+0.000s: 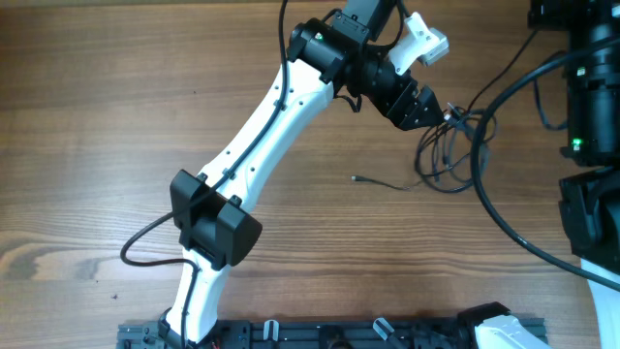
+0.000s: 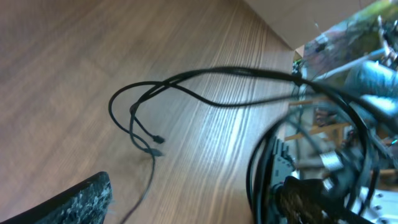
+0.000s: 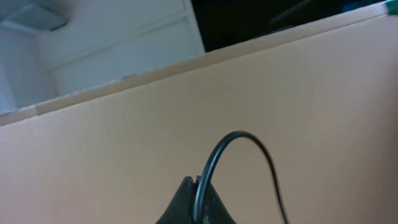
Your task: Untangle cables
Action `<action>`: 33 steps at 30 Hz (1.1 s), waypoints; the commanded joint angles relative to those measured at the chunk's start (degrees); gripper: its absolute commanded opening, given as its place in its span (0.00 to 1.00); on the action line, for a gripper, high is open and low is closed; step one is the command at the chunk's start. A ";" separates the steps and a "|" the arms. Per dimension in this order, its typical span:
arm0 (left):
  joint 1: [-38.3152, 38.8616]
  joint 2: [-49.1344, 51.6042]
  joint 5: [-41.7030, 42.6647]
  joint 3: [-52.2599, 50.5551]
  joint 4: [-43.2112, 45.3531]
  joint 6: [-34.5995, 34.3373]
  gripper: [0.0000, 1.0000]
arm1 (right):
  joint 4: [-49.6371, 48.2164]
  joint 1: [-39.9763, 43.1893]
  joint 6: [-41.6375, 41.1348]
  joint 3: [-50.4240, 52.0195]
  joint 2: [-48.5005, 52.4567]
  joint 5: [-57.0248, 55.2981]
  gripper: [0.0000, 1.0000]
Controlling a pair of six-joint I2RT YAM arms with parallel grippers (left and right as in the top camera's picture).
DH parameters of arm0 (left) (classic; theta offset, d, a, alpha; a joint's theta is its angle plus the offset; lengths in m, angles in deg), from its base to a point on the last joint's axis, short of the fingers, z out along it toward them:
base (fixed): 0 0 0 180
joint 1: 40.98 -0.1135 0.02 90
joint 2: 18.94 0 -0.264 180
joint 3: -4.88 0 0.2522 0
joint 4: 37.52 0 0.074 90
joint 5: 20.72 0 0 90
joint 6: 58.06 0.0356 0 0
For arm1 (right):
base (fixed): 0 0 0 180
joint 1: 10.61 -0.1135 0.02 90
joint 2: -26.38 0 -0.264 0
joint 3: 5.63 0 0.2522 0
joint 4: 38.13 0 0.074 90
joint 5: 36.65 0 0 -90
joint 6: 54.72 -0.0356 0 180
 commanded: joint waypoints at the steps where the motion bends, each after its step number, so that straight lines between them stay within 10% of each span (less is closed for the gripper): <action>1: -0.85 0.17 0.70 0.04 -1.53 -7.65 0.87 | -3.28 -0.22 2.73 -0.79 -0.37 -4.48 0.04; 33: 0.28 0.15 -12.66 0.04 -7.80 -19.34 0.90 | -9.79 3.48 16.13 -0.79 6.99 -14.47 0.04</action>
